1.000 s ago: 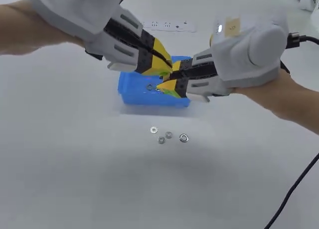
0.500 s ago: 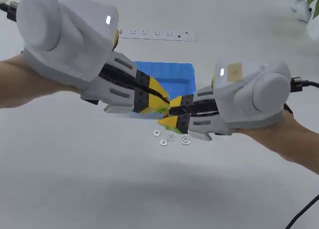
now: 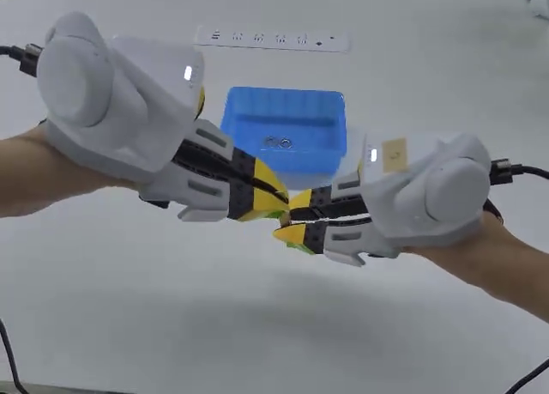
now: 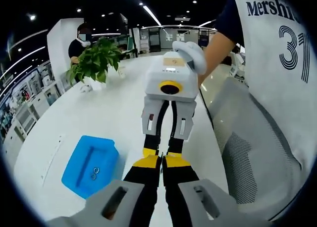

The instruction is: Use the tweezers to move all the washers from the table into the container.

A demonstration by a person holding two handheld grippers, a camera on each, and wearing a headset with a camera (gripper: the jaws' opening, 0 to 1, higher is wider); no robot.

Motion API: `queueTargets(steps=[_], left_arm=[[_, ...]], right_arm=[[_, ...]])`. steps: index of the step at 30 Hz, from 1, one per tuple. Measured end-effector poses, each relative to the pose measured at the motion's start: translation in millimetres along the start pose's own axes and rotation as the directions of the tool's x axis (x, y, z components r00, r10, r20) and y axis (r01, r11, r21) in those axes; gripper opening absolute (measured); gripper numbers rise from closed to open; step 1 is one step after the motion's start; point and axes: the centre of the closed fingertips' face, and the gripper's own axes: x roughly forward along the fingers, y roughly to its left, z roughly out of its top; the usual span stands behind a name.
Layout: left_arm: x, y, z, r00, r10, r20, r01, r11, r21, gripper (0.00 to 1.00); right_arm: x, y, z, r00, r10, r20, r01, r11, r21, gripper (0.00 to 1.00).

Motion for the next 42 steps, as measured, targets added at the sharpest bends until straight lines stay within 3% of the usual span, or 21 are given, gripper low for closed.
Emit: queueTargets(steps=[8, 13, 27, 42], left_arm=[[6.7, 18.0, -7.1, 1.0000, -0.002, -0.003, 0.002, 1.000, -0.027, 0.06], [10.2, 22.6, -9.2, 1.0000, -0.006, -0.002, 0.005, 1.000, -0.026, 0.06], [17.8, 27.0, -17.4, 0.9996, -0.021, -0.017, 0.021, 1.000, -0.019, 0.06], [20.8, 28.6, -17.1, 0.9996, -0.024, -0.015, 0.024, 0.999, -0.026, 0.06]], right_arm=[[6.2, -14.2, -7.0, 0.9999, -0.015, -0.001, 0.015, 1.000, 0.023, 0.12], [8.4, -19.0, -9.6, 0.9997, -0.023, -0.005, 0.023, 1.000, 0.021, 0.12], [14.9, -22.2, -18.8, 0.9997, -0.021, -0.010, 0.021, 0.999, 0.041, 0.12], [15.9, -22.2, -21.2, 0.9998, -0.019, -0.008, 0.019, 0.999, 0.041, 0.11]])
